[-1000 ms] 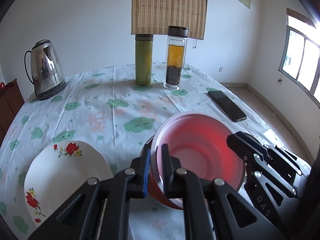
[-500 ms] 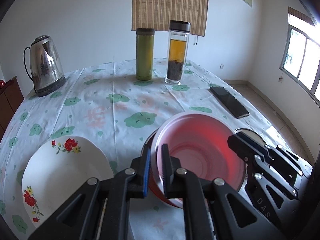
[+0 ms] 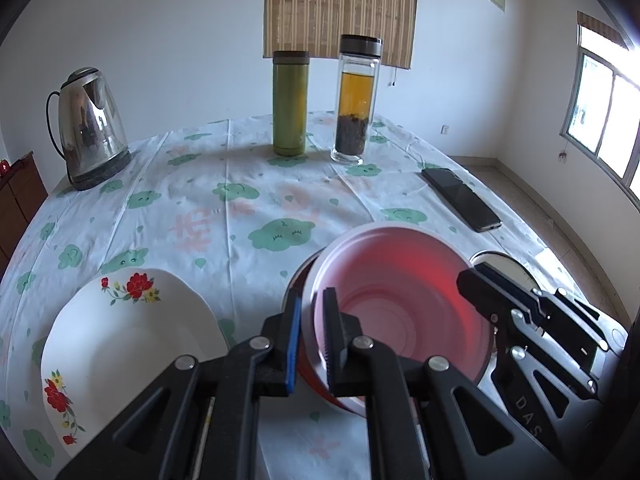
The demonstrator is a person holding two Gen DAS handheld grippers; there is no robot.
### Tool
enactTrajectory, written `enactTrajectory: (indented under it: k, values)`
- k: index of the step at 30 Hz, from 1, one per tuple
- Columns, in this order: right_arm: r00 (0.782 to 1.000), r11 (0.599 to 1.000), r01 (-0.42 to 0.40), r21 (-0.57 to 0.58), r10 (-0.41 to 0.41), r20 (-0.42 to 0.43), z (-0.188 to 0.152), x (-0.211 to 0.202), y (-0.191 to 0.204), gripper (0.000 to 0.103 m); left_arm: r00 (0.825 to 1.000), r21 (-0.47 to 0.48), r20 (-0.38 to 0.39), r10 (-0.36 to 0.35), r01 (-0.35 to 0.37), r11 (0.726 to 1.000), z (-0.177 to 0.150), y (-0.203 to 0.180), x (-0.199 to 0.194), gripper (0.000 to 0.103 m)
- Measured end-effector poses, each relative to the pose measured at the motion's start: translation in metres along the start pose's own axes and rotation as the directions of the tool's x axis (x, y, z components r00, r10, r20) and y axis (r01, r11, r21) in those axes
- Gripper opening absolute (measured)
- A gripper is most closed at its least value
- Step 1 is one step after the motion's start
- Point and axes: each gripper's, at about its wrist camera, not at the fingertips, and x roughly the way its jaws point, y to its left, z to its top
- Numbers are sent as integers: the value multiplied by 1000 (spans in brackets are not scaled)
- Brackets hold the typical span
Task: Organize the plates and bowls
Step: 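Hold the pink bowl nested in the steel bowl with both grippers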
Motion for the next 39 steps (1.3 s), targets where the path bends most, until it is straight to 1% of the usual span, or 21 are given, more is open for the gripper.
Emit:
enactTrajectory:
  k: [24,39]
  values:
    - [1000,1000,9,-21,-9,-18,-4,4,2,10,1000,11,-25,1,-1,1000,-6,2,9,7]
    - [1000,1000,14,-28,-15,-19,-5,4,2,11,1000,8,-20,-7,7,1000,-8,2,10,7]
